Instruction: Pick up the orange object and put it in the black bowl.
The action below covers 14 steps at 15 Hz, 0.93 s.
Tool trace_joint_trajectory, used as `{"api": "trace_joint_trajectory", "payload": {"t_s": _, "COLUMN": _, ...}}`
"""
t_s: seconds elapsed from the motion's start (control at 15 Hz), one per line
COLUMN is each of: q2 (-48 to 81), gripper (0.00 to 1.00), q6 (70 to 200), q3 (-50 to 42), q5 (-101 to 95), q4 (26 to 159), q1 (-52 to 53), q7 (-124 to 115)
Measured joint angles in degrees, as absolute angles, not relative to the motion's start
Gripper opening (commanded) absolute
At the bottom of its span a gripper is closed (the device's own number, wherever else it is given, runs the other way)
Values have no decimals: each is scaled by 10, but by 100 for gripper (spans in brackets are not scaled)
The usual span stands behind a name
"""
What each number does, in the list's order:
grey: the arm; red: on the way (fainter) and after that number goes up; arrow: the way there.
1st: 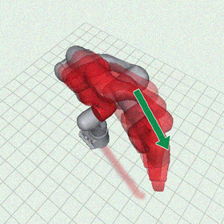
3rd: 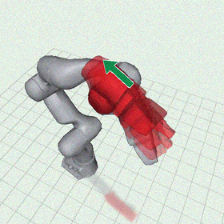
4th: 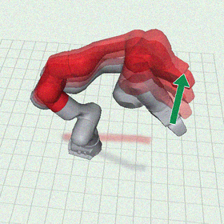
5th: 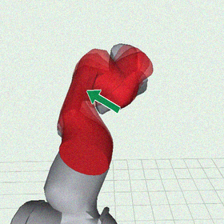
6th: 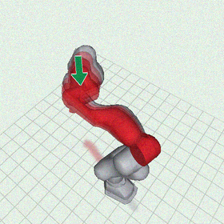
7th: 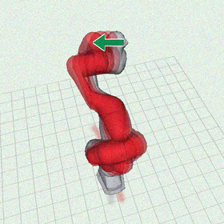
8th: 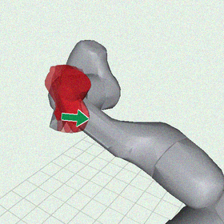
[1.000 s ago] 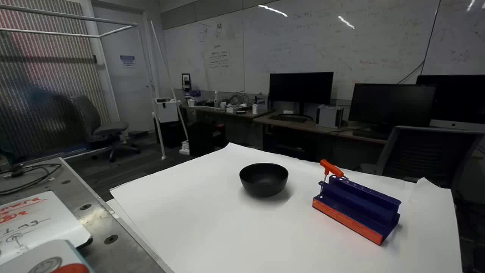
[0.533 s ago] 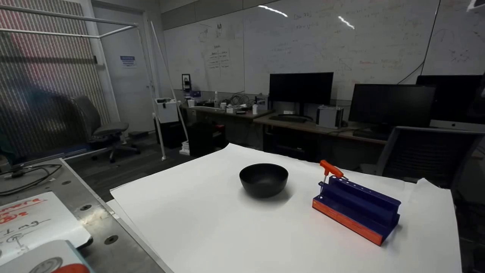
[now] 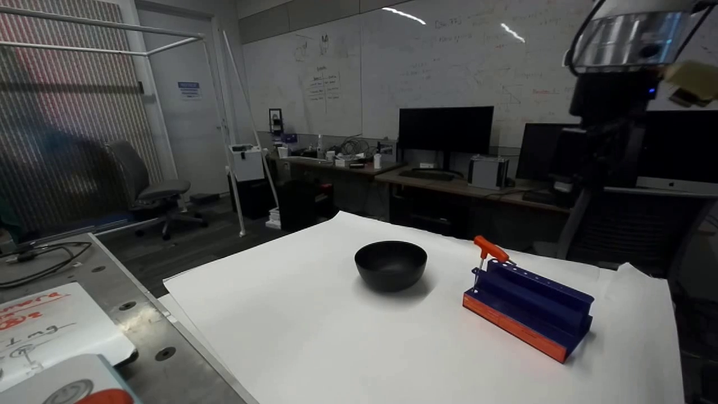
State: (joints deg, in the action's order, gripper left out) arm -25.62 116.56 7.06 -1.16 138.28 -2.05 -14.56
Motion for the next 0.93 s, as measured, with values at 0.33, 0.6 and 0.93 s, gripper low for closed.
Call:
{"api": "trace_joint_trajectory", "payload": {"t_s": 0.33, "q2": -71, "gripper": 100, "q6": 1255, "q3": 53, "q5": -29, "q4": 1292, "q1": -29, "q7": -155}}
{"api": "trace_joint_trajectory", "payload": {"t_s": 0.6, "q2": 33, "gripper": 77, "q6": 1280, "q3": 30, "q5": -29, "q4": 1237, "q1": -28, "q7": -150}}
{"api": "trace_joint_trajectory", "payload": {"t_s": 0.93, "q2": 96, "gripper": 42, "q6": 1279, "q3": 12, "q5": -29, "q4": 1194, "q1": -28, "q7": -144}}
